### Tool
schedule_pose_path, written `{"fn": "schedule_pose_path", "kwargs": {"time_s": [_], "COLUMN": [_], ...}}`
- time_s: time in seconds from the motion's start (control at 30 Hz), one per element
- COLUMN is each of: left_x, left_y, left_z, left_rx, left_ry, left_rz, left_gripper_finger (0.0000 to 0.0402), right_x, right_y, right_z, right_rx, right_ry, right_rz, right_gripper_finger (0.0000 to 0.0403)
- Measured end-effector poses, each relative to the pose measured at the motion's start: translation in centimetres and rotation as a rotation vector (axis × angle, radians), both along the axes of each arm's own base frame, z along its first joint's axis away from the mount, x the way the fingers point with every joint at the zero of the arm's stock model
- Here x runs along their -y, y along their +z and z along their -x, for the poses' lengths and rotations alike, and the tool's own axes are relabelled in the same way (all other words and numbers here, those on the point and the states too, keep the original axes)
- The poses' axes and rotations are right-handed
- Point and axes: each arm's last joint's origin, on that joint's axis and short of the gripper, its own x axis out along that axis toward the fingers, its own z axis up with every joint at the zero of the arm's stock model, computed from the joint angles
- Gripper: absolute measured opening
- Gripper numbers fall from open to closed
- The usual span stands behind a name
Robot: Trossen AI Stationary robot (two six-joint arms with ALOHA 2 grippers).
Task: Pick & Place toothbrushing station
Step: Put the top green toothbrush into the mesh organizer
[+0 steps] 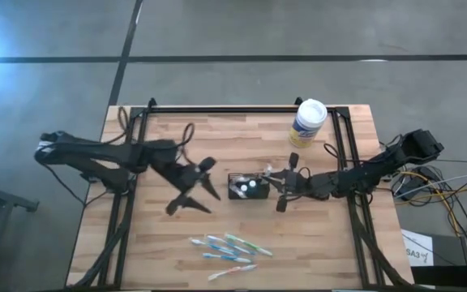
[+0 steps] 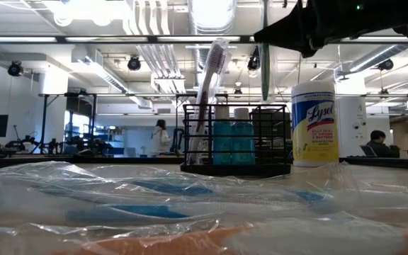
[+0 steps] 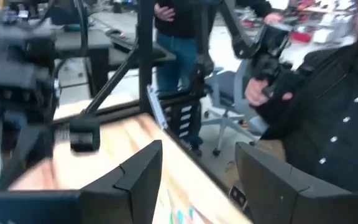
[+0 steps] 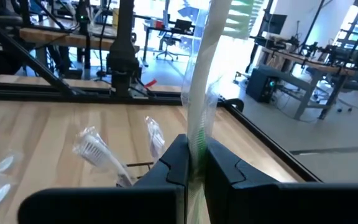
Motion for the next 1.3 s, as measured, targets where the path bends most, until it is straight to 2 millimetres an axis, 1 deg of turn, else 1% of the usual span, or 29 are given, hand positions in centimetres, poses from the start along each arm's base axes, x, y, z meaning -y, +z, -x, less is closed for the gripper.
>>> {"fn": "schedule_pose_path", "kwargs": {"time_s": [0.13,0.27,0.37,0.47,0.57,0.6,0.67,0.83,1.0,1.17,1.3], "left_x": [0.9,1.5,1.7,1.8,1.7,1.7,1.6,1.4,1.5,1.5,1.5], "left_y": [-2.4,-6.2,-8.8,-11.3,-13.4,-13.9,-14.7,-15.5,-15.6,-15.6,-15.6], "left_z": [3.4,6.3,8.1,9.6,10.7,10.9,11.2,11.5,11.5,11.5,11.5], "left_rx": [0.017,0.025,0.047,0.068,0.081,0.085,0.081,0.057,0.050,0.050,0.052], "left_ry": [0.094,0.236,0.315,0.373,0.401,0.402,0.404,0.407,0.393,0.392,0.392], "left_rz": [-0.020,0.010,0.070,0.117,0.136,0.143,0.156,0.173,0.174,0.174,0.169], "left_gripper_finger": [0.0198,0.0171,0.0131,0.0078,0.0021,0.0011,0.0009,0.0020,0.0013,0.0004,0.0007], "right_x": [0.1,0.2,0.3,0.3,0.2,0.2,0.2,0.2,0.0,-0.1,-0.2], "right_y": [0.2,0.0,-0.4,-1.2,-2.0,-2.2,-2.6,-3.9,-6.0,-7.8,-8.6], "right_z": [0.0,0.1,0.0,-0.2,-0.5,-0.6,-0.8,-1.3,-2.0,-2.6,-2.9], "right_rx": [0.006,-0.001,-0.005,-0.027,-0.031,-0.029,-0.011,-0.017,-0.032,0.001,0.035], "right_ry": [-0.021,-0.048,-0.074,-0.115,-0.157,-0.173,-0.202,-0.253,-0.306,-0.331,-0.338], "right_rz": [0.002,-0.002,-0.021,-0.026,-0.051,-0.064,-0.092,-0.094,-0.080,-0.102,-0.130], "right_gripper_finger": [0.0015,0.0015,0.0015,0.0015,0.0015,0.0015,0.0015,0.0015,0.0015,0.0015,0.0016]}}
